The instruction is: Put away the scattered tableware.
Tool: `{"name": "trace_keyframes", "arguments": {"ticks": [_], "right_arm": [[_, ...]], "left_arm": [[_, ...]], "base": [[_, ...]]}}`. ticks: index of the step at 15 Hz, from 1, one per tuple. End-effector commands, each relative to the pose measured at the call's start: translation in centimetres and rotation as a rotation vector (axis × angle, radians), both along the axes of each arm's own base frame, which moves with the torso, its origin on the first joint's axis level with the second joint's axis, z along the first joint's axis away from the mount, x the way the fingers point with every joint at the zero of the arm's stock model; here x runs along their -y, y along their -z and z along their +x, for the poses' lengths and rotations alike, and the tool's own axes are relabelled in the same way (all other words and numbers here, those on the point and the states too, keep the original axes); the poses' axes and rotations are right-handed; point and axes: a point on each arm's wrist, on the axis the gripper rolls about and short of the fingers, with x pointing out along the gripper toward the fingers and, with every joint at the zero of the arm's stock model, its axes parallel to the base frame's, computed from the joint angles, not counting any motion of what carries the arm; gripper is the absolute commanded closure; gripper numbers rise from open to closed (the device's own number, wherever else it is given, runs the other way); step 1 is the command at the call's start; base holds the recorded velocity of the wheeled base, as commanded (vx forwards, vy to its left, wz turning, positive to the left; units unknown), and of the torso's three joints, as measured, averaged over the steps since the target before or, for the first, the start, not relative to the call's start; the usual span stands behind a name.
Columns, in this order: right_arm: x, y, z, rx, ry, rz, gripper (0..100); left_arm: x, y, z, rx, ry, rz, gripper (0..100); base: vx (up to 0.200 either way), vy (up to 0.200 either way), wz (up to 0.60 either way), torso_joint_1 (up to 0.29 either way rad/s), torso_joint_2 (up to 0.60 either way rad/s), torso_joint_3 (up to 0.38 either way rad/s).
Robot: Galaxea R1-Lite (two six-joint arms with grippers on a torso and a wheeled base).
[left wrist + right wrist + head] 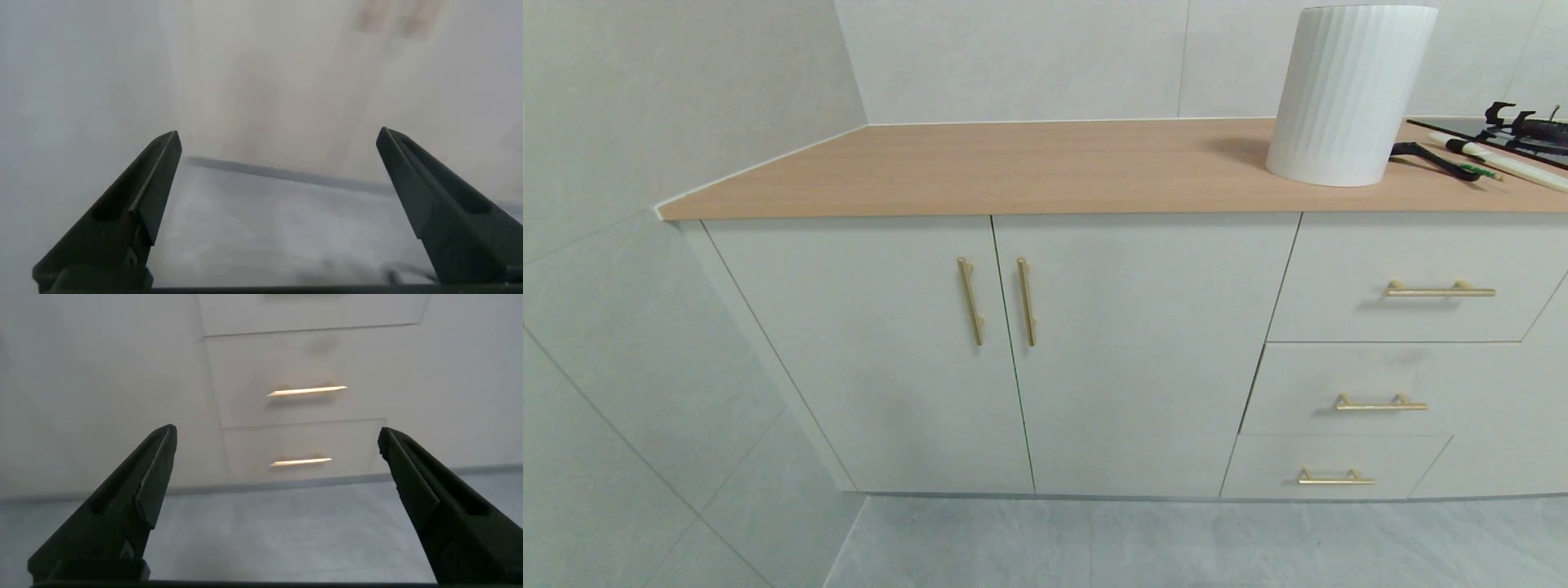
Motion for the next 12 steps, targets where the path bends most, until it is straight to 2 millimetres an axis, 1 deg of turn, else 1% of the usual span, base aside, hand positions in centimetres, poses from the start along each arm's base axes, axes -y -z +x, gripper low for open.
{"name": "trace_keyframes", "arguments": {"ticks": [1,2,4,5,7,10,12], "right_arm": [[-0.1,0.2,0.0,-0.012,-0.025,0.002,0],[-0.1,0.2,0.0,-0.011,-0.025,0.002,0],[-0.1,0.2,0.0,-0.013,-0.025,-0.004,0],[0.0,0.2,0.0,-0.011,-0.008,-0.001,0],[0.0,0.2,0.0,-0.011,0.007,0.0,0],[-0.1,0.2,0.0,-0.017,-0.034,-0.027,0],[-0.1,0.2,0.0,-0.014,-0.031,-0.029,0]], "left_arm": [[0.1,0.2,0.1,0.002,0.061,-0.011,0],[0.2,0.3,0.1,0.001,0.068,-0.001,0],[0.1,0.7,0.5,0.027,0.063,0.149,0],[0.1,1.3,0.9,0.041,0.053,0.166,0],[0.1,1.4,0.9,0.037,0.053,0.161,0],[0.1,1.3,0.9,0.039,0.053,0.158,0],[0.1,1.3,0.9,0.04,0.052,0.118,0]], "base": [[0.0,0.0,0.0,0.0,0.0,0.0],[0.0,0.0,0.0,0.0,0.0,0.0],[0.0,0.0,0.0,0.0,0.0,0.0],[0.0,0.0,0.0,0.0,0.0,0.0],[0.0,0.0,0.0,0.0,0.0,0.0],[0.0,0.0,0.0,0.0,0.0,0.0],[0.0,0.0,0.0,0.0,0.0,0.0]]}}
